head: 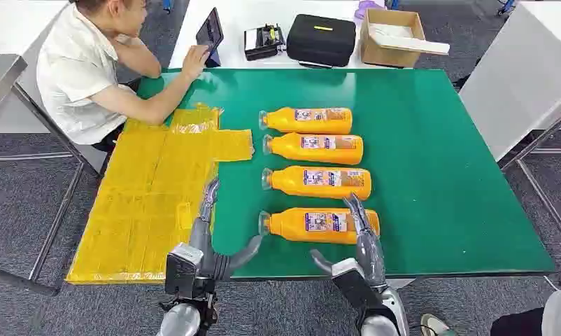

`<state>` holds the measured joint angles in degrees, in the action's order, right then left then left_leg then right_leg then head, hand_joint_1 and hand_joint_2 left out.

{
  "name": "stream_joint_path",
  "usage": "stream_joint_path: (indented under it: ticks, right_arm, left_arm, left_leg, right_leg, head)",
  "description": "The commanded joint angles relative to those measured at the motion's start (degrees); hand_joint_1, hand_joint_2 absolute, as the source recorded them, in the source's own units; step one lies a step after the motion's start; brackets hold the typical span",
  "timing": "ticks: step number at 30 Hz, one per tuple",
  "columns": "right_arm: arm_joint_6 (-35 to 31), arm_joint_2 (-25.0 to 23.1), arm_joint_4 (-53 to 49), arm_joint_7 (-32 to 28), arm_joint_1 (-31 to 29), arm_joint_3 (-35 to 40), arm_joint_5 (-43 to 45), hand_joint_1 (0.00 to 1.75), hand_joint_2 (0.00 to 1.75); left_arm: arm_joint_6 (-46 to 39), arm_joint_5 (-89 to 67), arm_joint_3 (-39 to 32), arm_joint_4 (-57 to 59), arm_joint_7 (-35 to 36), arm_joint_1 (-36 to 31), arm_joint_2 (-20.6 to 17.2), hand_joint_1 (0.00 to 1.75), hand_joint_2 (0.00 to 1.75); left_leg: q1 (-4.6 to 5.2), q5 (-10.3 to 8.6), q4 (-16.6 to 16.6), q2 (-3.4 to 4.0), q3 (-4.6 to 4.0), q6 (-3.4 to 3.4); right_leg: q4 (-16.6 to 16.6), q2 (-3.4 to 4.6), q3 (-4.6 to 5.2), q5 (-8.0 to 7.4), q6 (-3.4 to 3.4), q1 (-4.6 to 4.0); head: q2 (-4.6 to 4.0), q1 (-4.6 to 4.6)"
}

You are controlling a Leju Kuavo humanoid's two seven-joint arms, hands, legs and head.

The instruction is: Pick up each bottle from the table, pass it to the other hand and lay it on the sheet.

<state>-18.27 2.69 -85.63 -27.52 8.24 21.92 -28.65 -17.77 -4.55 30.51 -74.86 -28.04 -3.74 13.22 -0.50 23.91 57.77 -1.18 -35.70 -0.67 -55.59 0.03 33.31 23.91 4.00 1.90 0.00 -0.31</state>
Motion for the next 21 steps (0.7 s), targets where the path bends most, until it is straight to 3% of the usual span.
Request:
stream_joint_path:
  ticks: [1,7,8,9,10,12,13,16,21]
  right_arm:
    - [0.8,4.6,8.7,5.9,-2.0,6.7,-7.9,0.00,1.75]
    - [-1.9,5.2,7.5,5.1,-3.0,7.5,-9.3,0.00,1.75]
    - [-2.1,4.8,6.7,3.8,-2.9,7.2,-7.9,0.00,1.75]
    - [-4.3,2.9,4.6,-1.2,-2.7,5.6,-4.5,0.00,1.75]
    - [-4.8,0.9,2.9,-3.6,-2.5,4.6,-1.0,0.00,1.75]
    - [-5.5,-0.6,1.0,-4.5,-2.3,4.2,0.3,0.00,1.75]
    - [-6.3,-2.6,-1.1,-5.3,-1.4,2.8,4.1,0.00,1.75]
    - [-3.8,-5.3,-4.4,0.3,1.4,-0.5,14.3,0.00,1.75]
    - [-7.2,-4.6,-2.5,2.1,2.9,-0.9,10.0,0.00,1.75]
  left_arm:
    - [1.9,3.5,-1.3,3.4,1.3,-0.5,-0.6,0.00,1.75]
    - [1.7,2.1,0.5,2.9,1.1,-0.5,-0.6,0.00,1.75]
    - [2.1,2.6,0.7,2.8,0.8,-0.4,-0.5,0.00,1.75]
    - [4.6,4.6,2.7,2.9,1.0,-0.7,-0.5,0.00,1.75]
    - [4.3,3.9,4.4,2.7,-0.8,-1.0,-0.6,0.00,0.00]
    - [2.8,3.3,5.8,2.7,-1.8,-0.9,-0.2,0.00,0.00]
    - [2.0,3.3,7.0,2.3,-2.2,-0.9,-0.5,0.00,1.75]
    - [1.4,7.1,8.1,-1.1,-1.6,1.6,-2.9,0.00,1.75]
    - [-0.5,8.4,5.6,-2.7,-1.6,4.2,-3.6,0.00,1.75]
  left_leg:
    - [-0.06,0.08,-0.1,0.17,0.28,0.01]
    - [-0.03,0.07,0.0,0.16,0.20,0.01]
    - [0.00,0.05,0.0,0.12,0.15,0.00]
    - [-0.04,0.09,0.0,0.19,0.23,0.01]
    - [-0.01,0.06,0.0,0.13,0.13,0.01]
    - [-0.02,0.08,0.0,0.08,0.10,0.02]
    - [-0.07,0.15,0.1,0.13,0.22,0.03]
    - [-0.01,0.09,0.0,0.13,0.14,0.03]
    - [-0.11,0.19,0.0,0.22,0.40,0.02]
  right_leg:
    - [0.2,0.09,-0.29,0.01,-0.18,-0.10]
    - [0.1,0.08,-0.20,0.01,-0.18,-0.07]
    - [0.1,0.07,-0.14,0.00,-0.13,-0.04]
    - [0.1,0.10,-0.22,0.02,-0.20,-0.09]
    - [0.0,0.05,-0.12,0.02,-0.16,-0.05]
    - [0.0,-0.02,-0.10,0.07,-0.20,-0.07]
    - [0.0,0.01,-0.22,0.12,-0.29,-0.12]
    - [0.0,0.05,-0.09,0.08,-0.19,-0.05]
    - [0.1,0.10,-0.37,0.12,-0.29,-0.15]
  head:
    - [0.00,0.00]
    - [0.00,0.00]
    - [0.00,0.00]
    - [0.00,0.00]
    - [0.00,0.00]
    - [0.00,0.00]
    - [0.00,0.00]
    - [0.00,-0.04]
    - [0.00,-0.02]
